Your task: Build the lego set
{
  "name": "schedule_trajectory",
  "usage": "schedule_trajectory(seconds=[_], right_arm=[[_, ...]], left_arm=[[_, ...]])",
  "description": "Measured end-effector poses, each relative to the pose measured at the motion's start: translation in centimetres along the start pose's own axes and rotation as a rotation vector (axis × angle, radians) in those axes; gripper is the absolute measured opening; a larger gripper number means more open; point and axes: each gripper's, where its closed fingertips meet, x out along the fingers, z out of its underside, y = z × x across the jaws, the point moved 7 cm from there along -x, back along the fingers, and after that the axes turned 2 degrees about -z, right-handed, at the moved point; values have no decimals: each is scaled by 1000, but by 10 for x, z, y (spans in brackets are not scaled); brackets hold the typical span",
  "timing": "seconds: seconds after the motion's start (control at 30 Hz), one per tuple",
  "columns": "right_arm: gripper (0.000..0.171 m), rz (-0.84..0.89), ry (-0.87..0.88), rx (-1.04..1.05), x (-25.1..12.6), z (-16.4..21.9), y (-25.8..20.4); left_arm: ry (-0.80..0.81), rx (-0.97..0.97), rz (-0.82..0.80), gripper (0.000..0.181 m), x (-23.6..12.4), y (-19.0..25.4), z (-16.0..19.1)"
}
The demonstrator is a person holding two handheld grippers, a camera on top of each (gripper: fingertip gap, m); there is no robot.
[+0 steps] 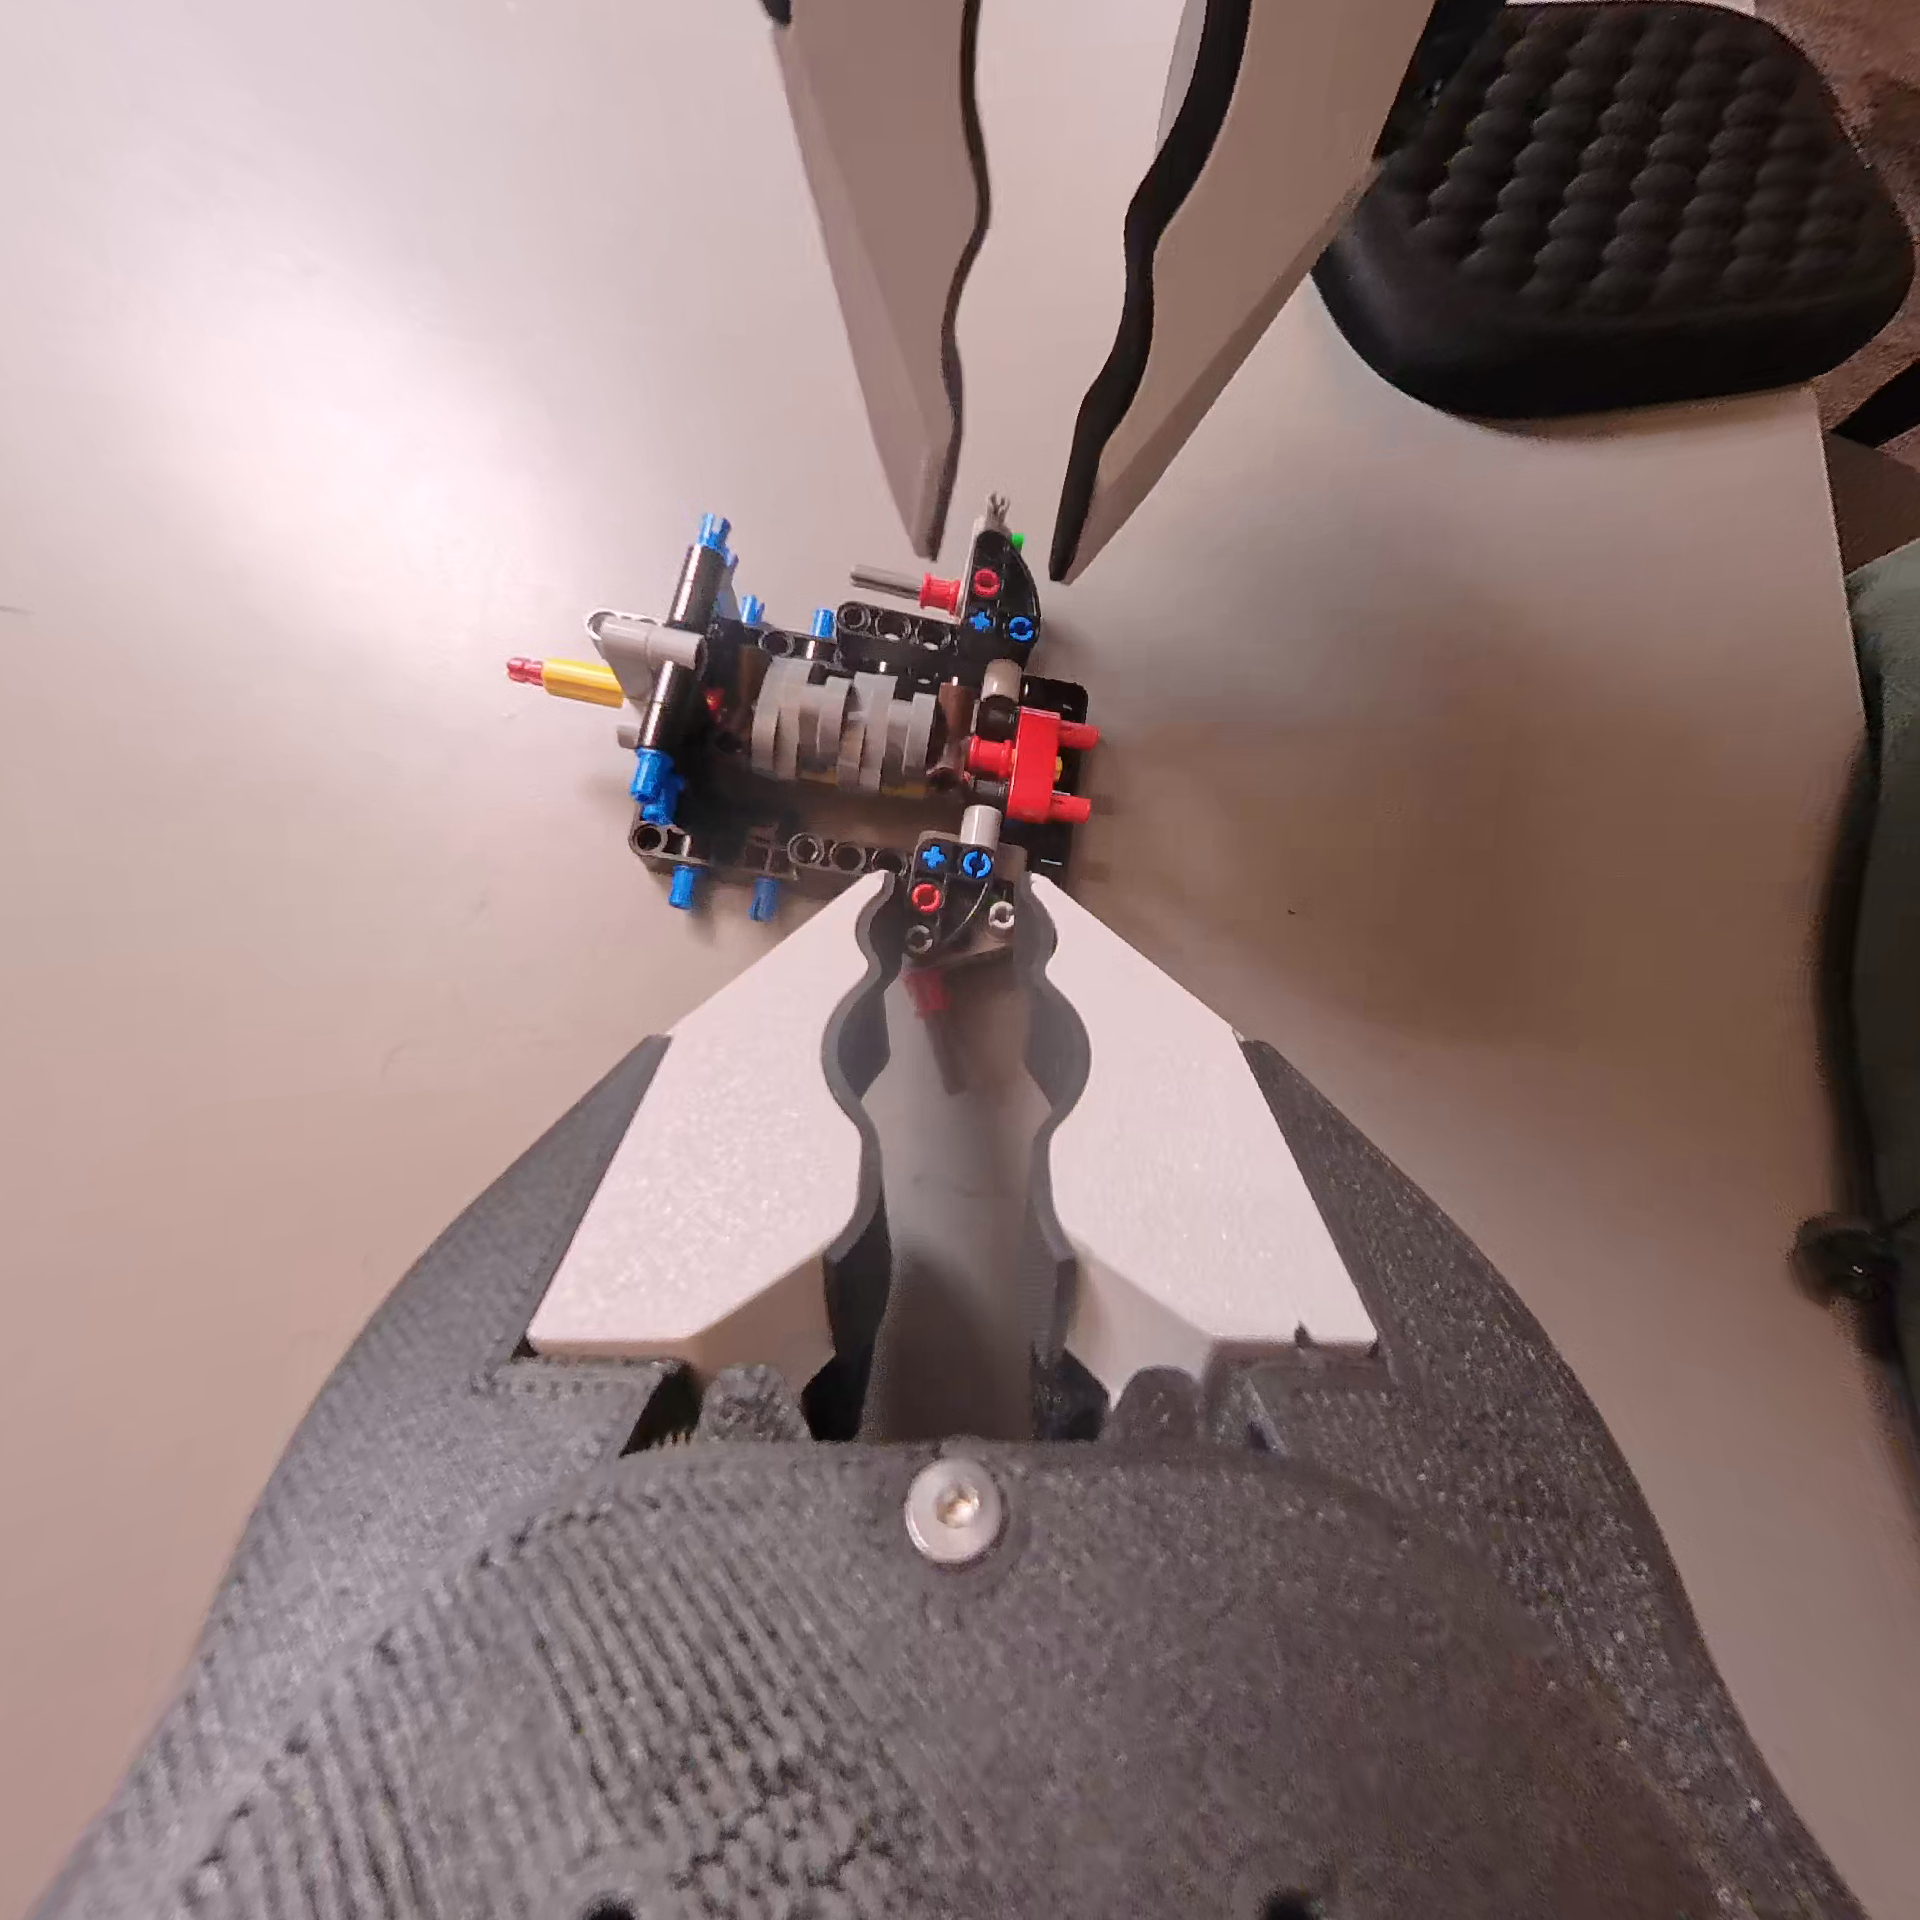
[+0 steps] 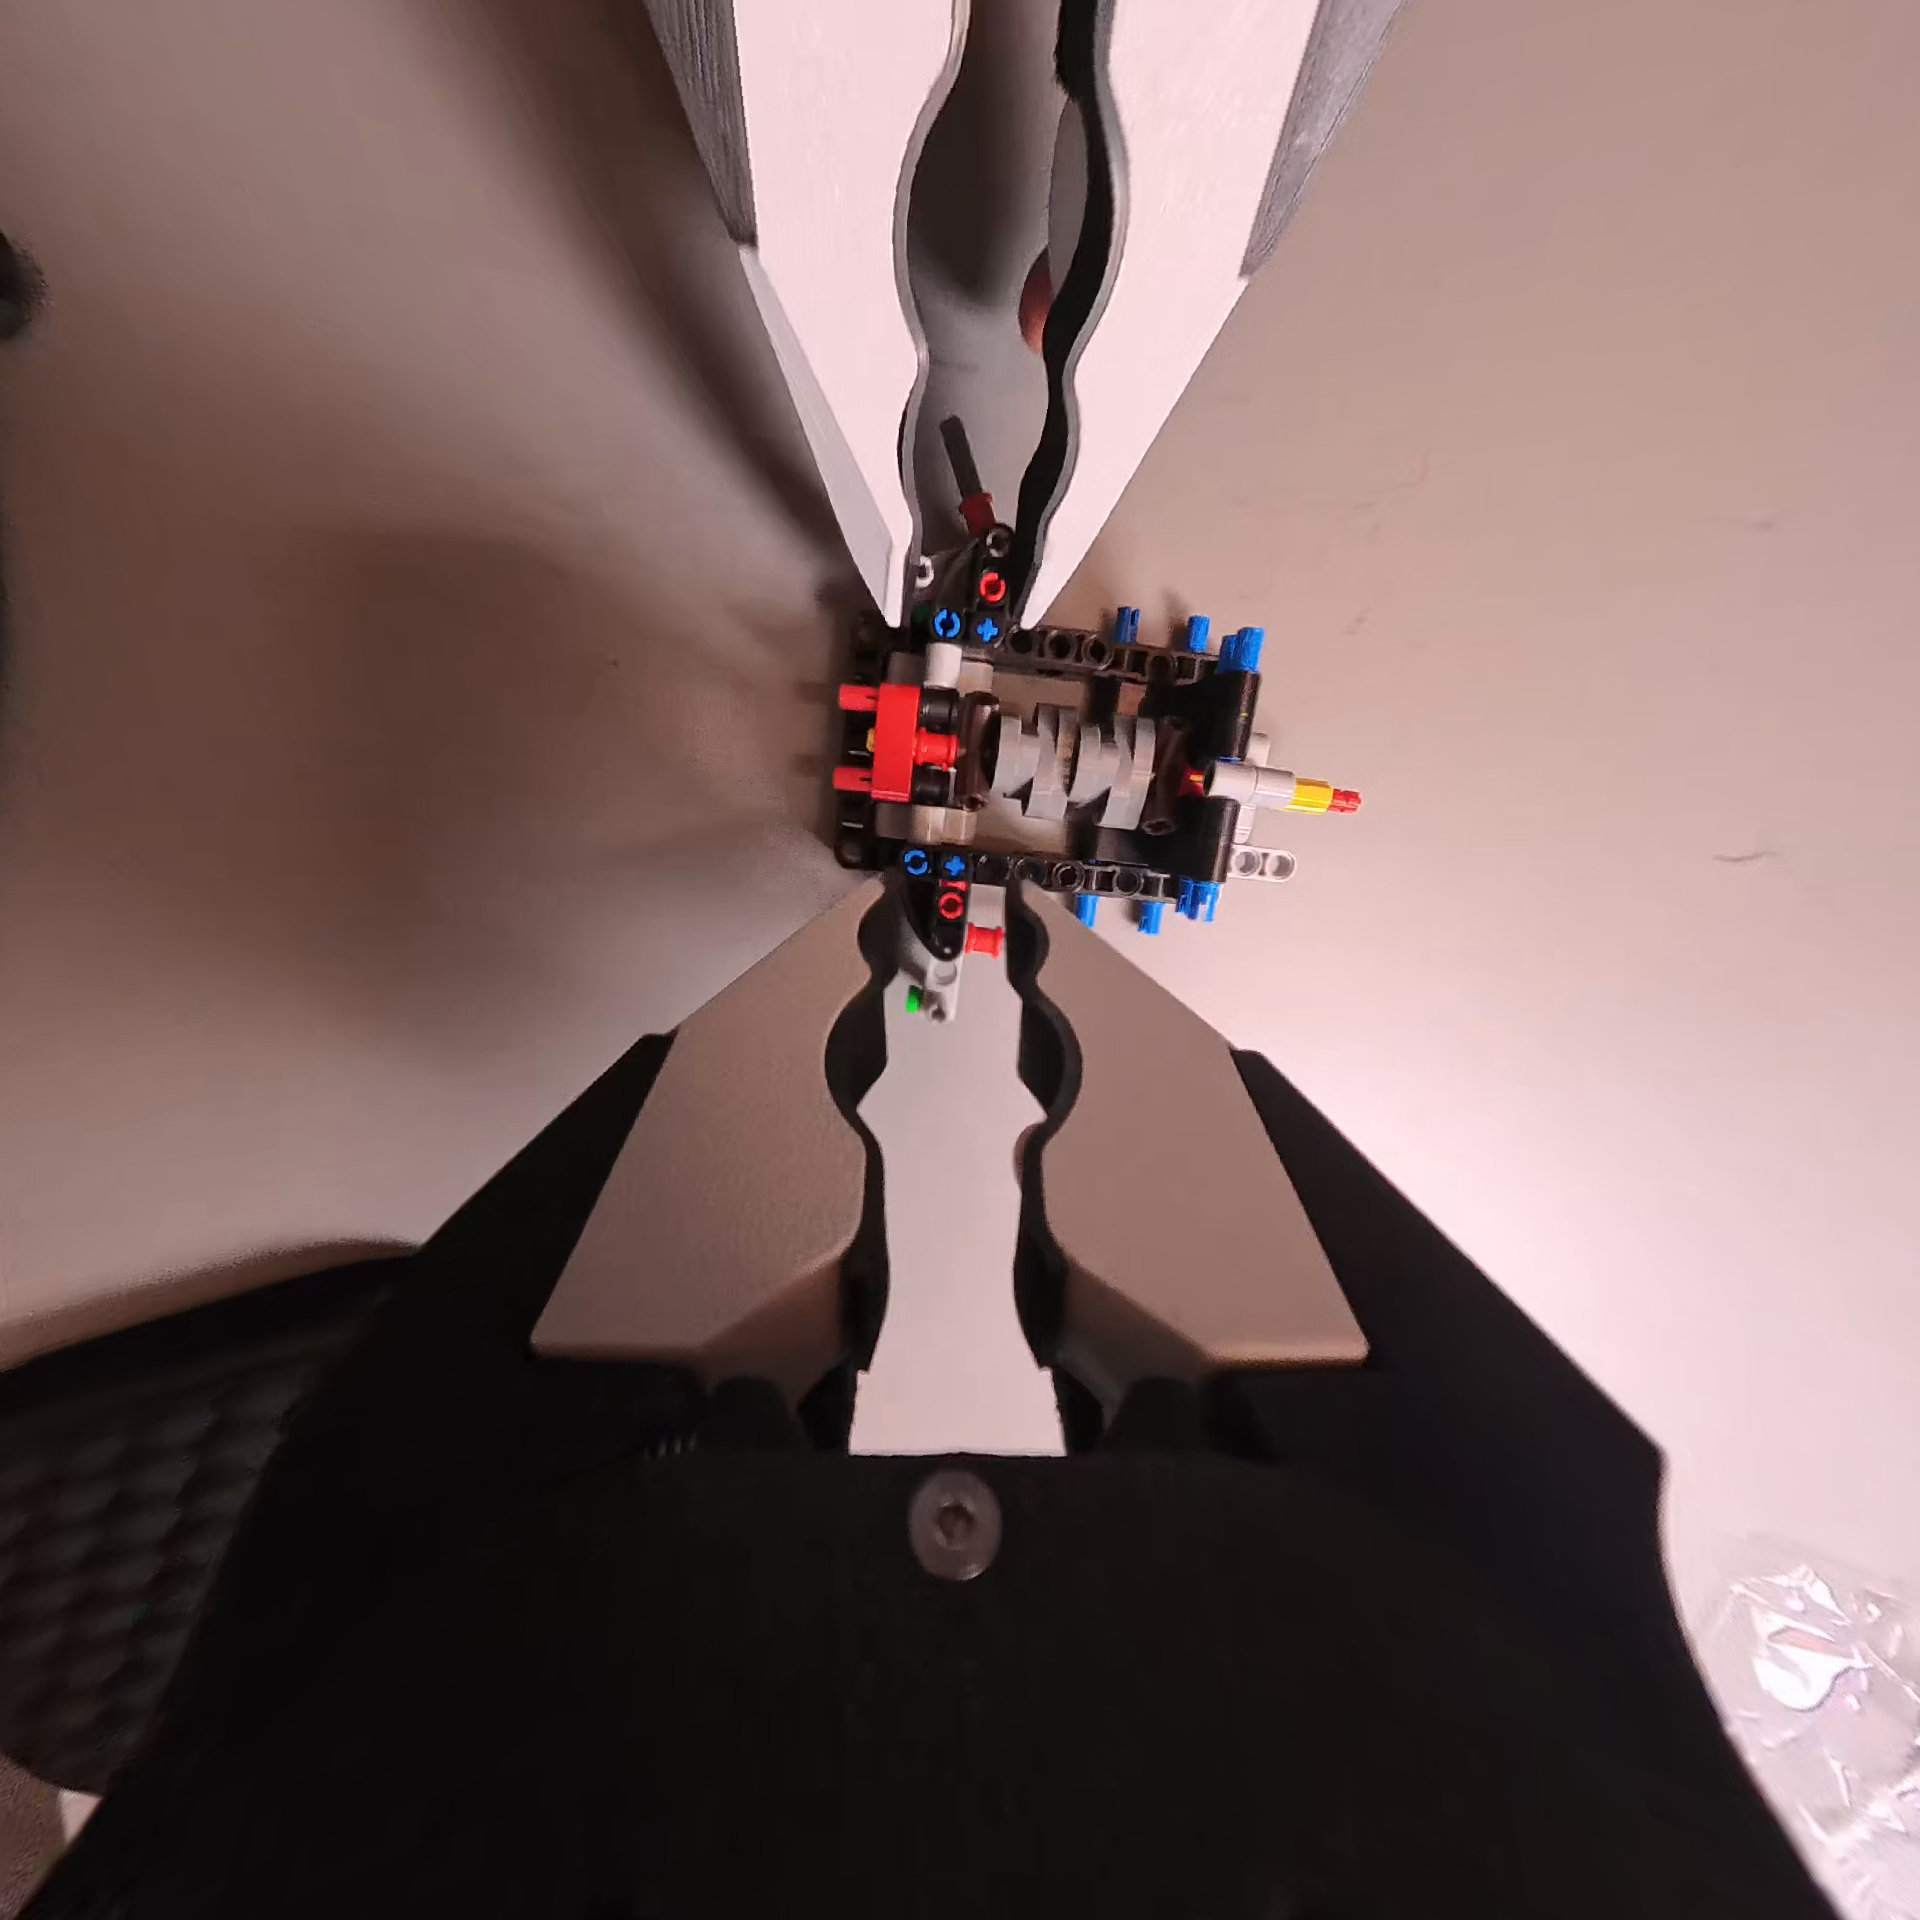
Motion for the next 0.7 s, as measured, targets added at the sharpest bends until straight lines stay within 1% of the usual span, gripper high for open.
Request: schedule_trajectory(seconds=[0.07,0.1,0.17,0.23,0.37,0.7], right_arm=[[2,9,3,6,-1,-4,-3],[0,20,-14,11,1,-4,-3],[0,32,-71,12,7,0,-2],[0,10,-72,16,11,-1,-3],[0,25,-126,-20,12,-4,-4],[0,0,-134,8,14,-4,-2]], left_arm=[[-1,-1,-1,19,0,0,0],[-1,-2,-2,19,0,0,0],[0,-2,-6,19,0,1,0],[8,-2,-9,19,0,1,-1],[18,-1,-10,19,0,1,0],[58,10,0,19,0,0,2]])
